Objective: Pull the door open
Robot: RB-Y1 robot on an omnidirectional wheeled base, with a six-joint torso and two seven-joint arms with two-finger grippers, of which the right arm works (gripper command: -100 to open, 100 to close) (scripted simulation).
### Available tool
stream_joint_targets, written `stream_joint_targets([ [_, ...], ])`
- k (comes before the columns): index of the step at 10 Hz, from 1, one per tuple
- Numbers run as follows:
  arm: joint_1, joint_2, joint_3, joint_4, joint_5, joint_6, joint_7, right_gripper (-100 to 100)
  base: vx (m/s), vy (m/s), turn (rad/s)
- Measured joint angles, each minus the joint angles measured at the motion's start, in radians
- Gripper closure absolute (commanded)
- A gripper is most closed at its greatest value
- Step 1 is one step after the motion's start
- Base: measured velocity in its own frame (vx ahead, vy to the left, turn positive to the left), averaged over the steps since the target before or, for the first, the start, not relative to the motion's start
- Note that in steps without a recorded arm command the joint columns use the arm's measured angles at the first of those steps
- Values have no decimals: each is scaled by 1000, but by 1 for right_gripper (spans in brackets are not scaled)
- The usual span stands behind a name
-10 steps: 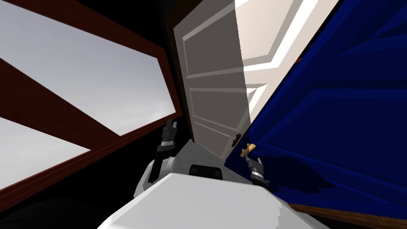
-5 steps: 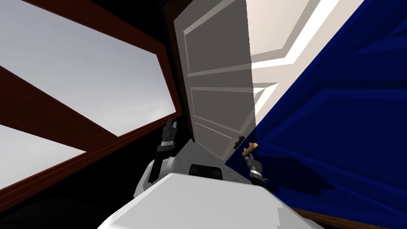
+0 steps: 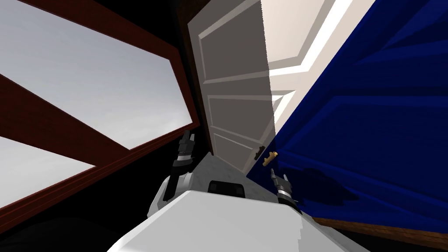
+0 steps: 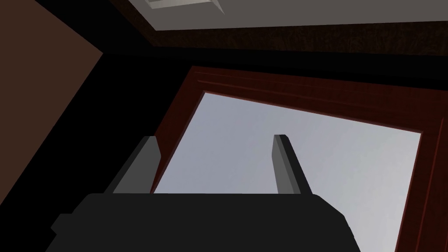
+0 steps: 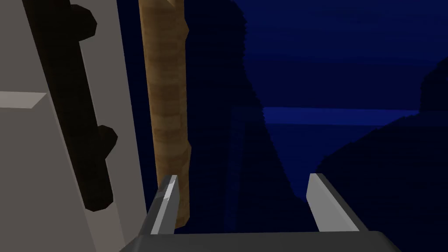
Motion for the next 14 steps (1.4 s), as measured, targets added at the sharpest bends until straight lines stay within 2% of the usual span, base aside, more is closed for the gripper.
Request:
stream_joint_targets([
  [5,61,-7,-9,7,-10,0,8,-100,-188,0,-85],
  [8,81,-11,-10,22,-15,-4,4,-100,-150,59,-7],
  [11,59,-7,6,-1,-10,-14,-8,-100,105,128,96],
  [12,64,-7,4,-45,-14,-3,5,-100,200,74,117],
  [14,44,-10,9,-62,-11,-2,0,-100,193,27,88],
])
